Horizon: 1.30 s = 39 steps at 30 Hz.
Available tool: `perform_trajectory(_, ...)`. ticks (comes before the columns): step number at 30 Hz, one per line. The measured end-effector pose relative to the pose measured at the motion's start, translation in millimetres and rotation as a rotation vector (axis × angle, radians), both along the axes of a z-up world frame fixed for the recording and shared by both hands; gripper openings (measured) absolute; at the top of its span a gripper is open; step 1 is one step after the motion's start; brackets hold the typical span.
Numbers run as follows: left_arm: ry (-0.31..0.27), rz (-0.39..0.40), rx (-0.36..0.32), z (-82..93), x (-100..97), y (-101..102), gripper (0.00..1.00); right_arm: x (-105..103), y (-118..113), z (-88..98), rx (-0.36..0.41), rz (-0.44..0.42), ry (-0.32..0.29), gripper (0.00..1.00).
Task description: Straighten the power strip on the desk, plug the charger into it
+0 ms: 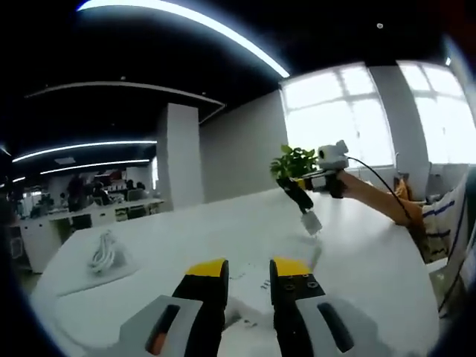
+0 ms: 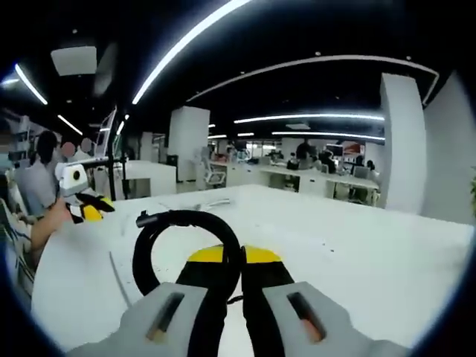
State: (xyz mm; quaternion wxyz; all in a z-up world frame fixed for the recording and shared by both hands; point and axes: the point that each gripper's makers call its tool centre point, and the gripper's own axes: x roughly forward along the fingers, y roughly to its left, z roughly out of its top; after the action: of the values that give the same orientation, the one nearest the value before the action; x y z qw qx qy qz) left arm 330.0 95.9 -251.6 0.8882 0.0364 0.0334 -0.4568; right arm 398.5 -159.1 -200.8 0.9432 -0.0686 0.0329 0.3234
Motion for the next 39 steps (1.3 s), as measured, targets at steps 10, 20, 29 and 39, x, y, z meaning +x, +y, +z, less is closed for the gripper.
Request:
perform_trajectory(10,0.007,-0.101,0.016,0.5,-7.8,-45,0.22,-11,10,2.8,0.06,0.028,-0.001,0.05)
perform_trajectory(20,-0.009,-0.217,0.05,14.9,-13.2,-105,0.22,-16,17,7.6,0.091,0.056,-0.012,0.05)
perform_trajectory(29,-0.003,-0.296,0.072,8.5,-17.4,-145,0.23,-22,16,31.7,0.158,0.108,-0.058,0.05)
perform_trajectory(39,0.022,-0.358,0.09,-8.4,-12.3,-154,0.24,-42,45,48.5,0.245,0.232,-0.075,0.05)
